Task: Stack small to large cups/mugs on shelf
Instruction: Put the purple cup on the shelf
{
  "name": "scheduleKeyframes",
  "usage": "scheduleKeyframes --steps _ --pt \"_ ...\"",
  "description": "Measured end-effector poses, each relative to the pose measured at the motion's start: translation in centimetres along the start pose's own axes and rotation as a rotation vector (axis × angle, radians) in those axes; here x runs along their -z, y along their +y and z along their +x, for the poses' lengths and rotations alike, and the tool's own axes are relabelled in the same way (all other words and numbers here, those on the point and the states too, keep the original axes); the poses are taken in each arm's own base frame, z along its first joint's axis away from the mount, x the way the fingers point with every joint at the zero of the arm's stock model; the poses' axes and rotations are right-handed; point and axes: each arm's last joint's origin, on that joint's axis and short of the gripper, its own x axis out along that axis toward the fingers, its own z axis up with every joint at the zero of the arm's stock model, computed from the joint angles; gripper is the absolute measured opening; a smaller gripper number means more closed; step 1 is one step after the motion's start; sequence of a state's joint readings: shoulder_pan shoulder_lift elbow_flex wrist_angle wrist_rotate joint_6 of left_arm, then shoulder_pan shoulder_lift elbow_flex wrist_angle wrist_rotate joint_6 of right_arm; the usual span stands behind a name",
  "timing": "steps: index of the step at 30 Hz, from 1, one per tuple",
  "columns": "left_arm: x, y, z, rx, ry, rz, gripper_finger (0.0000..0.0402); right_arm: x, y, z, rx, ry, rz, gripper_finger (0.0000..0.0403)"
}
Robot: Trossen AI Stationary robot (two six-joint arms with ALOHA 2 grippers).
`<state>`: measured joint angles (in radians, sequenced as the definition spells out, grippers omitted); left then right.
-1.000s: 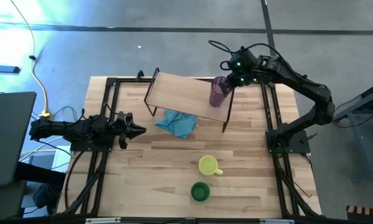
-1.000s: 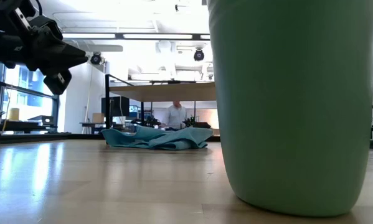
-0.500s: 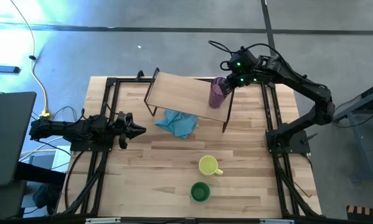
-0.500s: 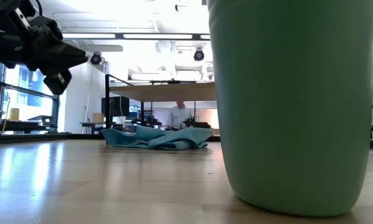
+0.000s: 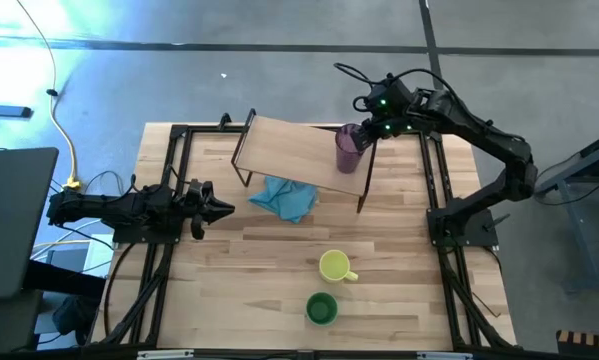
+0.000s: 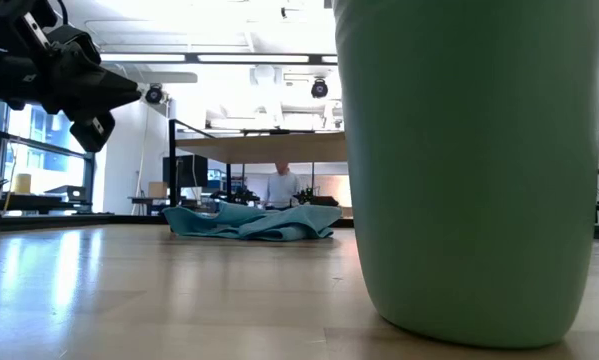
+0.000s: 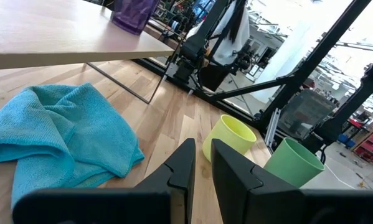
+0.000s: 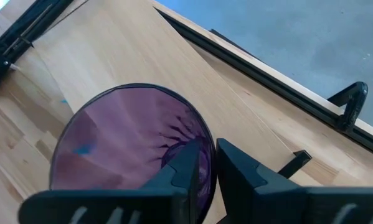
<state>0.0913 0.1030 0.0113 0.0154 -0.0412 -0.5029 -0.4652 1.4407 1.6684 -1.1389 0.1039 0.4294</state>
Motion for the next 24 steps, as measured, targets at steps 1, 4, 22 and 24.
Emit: scheduleKeyframes --steps 1,4,22,24 --pt "0.0 0.0 0.0 0.000 0.000 0.000 0.0042 0.0 0.0 0.1 0.002 0.004 0.000 0.0047" --pt "0.0 0.0 0.0 0.000 0.000 0.000 0.0042 -0.1 0.1 0.8 0.009 0.023 -0.003 0.0048" --pt "0.1 0.0 0.0 0.013 0.013 0.001 0.0042 -1.0 0.5 0.4 -0.010 -0.006 -0.045 0.0071" --pt "0.1 0.0 0.0 0.013 0.013 0.001 0.0042 -1.0 0.5 0.3 -0.012 -0.010 -0.043 0.0092"
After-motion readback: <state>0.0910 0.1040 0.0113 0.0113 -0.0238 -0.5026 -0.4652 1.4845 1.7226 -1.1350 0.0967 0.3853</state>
